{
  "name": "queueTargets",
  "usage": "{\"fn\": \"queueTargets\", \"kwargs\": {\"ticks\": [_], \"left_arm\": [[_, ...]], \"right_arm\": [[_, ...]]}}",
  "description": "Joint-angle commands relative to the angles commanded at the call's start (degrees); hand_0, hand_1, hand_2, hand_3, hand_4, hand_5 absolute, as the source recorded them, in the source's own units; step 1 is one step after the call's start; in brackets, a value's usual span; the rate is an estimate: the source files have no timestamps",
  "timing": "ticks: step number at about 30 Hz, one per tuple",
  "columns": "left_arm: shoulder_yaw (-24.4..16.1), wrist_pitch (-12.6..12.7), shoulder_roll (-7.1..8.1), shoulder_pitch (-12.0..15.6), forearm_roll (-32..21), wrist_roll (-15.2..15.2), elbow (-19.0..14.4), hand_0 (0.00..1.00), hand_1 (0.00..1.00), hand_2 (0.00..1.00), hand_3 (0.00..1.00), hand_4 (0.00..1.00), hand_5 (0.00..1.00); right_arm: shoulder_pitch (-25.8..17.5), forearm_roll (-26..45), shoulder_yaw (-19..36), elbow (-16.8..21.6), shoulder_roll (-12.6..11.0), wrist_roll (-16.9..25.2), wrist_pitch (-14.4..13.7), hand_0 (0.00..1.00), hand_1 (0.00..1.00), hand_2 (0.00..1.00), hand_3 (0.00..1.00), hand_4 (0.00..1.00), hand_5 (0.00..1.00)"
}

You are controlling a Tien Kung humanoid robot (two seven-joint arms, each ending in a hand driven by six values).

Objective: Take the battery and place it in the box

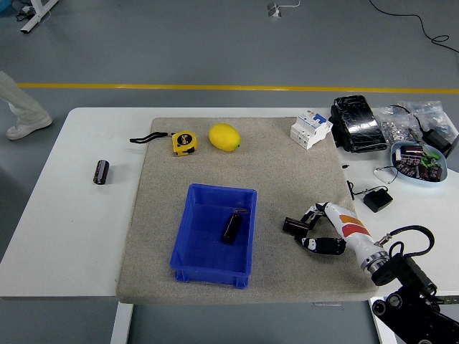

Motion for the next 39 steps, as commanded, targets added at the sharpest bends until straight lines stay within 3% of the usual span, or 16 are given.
{"fn": "queueTargets", "kwargs": {"ticks": [17, 18, 23, 24, 39], "left_arm": [[-0.7, -0.1, 0.06, 0.4, 1.4, 0.5, 0.0, 0.738, 0.674, 0.702, 0.629, 0.676, 0.635], [-0.7, -0.1, 0.05, 0.4, 1.4, 0.5, 0.0, 0.737, 0.675, 0.702, 0.629, 0.676, 0.635], [-1.2, -0.2, -0.01, 0.4, 2.2, 0.7, 0.0, 0.737, 0.675, 0.702, 0.629, 0.676, 0.635], [-1.3, -0.2, -0.01, 0.4, 2.4, 0.8, 0.0, 0.737, 0.675, 0.702, 0.629, 0.675, 0.634], [-1.9, -0.3, 0.01, 0.5, 3.6, 1.2, -0.1, 0.737, 0.674, 0.702, 0.63, 0.676, 0.636]], "right_arm": [[0.7, 1.6, 1.6, 3.1, -1.3, -0.3, 1.3, 0.395, 0.464, 0.494, 0.486, 0.832, 0.156], [0.6, 1.5, 1.4, 3.2, -1.3, -0.3, 1.5, 0.445, 0.494, 0.518, 0.514, 0.859, 0.171], [1.3, 1.5, 0.4, 2.7, -1.0, 0.1, 1.1, 0.445, 0.494, 0.518, 0.514, 0.859, 0.171], [1.5, 1.3, 0.3, 2.5, -0.9, 0.1, 1.0, 0.541, 0.578, 0.61, 0.617, 0.946, 0.223], [4.2, 0.5, -0.5, 0.6, 0.4, 0.4, 0.4, 0.573, 0.596, 0.642, 0.639, 0.971, 0.24]]}}
